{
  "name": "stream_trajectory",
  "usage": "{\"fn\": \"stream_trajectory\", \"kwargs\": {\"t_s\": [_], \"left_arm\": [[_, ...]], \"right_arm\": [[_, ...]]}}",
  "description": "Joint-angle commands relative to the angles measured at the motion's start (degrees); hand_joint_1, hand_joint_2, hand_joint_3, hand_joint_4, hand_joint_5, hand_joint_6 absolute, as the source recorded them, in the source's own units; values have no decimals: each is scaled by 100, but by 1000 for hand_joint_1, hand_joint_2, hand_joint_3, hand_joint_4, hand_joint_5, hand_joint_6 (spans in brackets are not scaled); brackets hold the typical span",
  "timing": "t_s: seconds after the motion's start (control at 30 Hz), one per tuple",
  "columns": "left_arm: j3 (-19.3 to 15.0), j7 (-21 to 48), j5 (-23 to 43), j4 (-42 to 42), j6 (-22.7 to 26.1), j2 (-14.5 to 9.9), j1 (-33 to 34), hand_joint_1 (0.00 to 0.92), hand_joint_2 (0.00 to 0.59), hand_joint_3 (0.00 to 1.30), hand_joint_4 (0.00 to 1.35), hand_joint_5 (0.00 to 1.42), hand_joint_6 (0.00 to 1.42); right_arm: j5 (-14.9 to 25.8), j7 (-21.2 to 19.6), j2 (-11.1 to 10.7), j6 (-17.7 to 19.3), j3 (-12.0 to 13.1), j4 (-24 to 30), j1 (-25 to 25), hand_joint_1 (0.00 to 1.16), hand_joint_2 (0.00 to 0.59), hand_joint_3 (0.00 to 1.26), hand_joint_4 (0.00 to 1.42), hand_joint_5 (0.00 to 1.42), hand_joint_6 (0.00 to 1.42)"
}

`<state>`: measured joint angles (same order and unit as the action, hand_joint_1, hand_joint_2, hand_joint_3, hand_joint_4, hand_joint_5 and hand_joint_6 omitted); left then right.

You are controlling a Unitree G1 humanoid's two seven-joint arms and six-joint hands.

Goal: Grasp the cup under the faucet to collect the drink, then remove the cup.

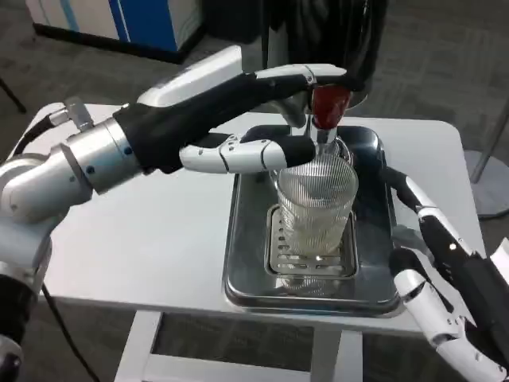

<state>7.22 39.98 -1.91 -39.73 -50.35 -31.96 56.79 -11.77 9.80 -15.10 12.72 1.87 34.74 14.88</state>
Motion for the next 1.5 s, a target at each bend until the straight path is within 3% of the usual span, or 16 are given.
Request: {"fn": "stream_trajectory", "kwargs": {"t_s": [0.03,0.47,0.67,0.83,1.13,1.5], "left_arm": [[252,89,-395,69,-170,-66,-69,0,177,194,116,162,440],[382,-169,-697,94,-351,-169,-64,0,176,192,114,152,439],[453,-294,-833,40,-439,-207,-27,0,175,179,105,142,427],[500,-373,-916,6,-483,-234,-11,0,175,179,104,135,426],[560,-428,-920,-109,-526,-248,30,0,175,179,100,131,419],[604,-487,-1031,-233,-637,-264,89,0,174,179,92,130,419]], "right_arm": [[74,-3,60,-71,-35,3,-44,156,456,25,0,0,162],[118,2,144,-174,-69,-9,-156,187,441,3,0,0,160],[80,-24,172,-175,-150,-76,-269,375,366,0,0,0,127],[-57,-12,151,-337,-226,-89,-371,428,345,0,0,0,54],[-486,-97,149,-672,-293,-313,-492,444,341,0,0,0,5],[-750,-240,228,-802,-352,-670,-769,445,341,0,0,0,2]]}}
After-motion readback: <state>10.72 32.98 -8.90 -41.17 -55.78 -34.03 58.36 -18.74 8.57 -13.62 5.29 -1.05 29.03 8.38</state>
